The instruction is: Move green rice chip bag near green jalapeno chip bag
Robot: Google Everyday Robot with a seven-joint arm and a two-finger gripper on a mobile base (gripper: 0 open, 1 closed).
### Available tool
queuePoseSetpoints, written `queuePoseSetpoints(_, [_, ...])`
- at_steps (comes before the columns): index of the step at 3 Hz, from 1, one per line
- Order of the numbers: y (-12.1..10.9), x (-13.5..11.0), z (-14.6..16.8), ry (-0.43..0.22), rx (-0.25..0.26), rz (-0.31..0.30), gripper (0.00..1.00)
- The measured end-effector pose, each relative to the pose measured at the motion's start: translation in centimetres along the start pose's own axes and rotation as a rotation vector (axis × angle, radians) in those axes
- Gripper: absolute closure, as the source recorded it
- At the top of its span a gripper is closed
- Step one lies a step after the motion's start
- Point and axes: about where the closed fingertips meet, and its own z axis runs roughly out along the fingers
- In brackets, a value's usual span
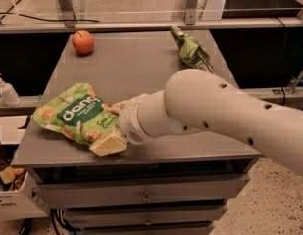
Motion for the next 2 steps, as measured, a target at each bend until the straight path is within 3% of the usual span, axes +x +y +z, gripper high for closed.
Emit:
queuePoseSetpoints(1, [-1.4,0.6,-2.1,0.009,0.047,-0.001,0.87])
queuePoseSetpoints(2, [-4.4,0.7,-5.4,0.039,0.113,-0.014,1.00])
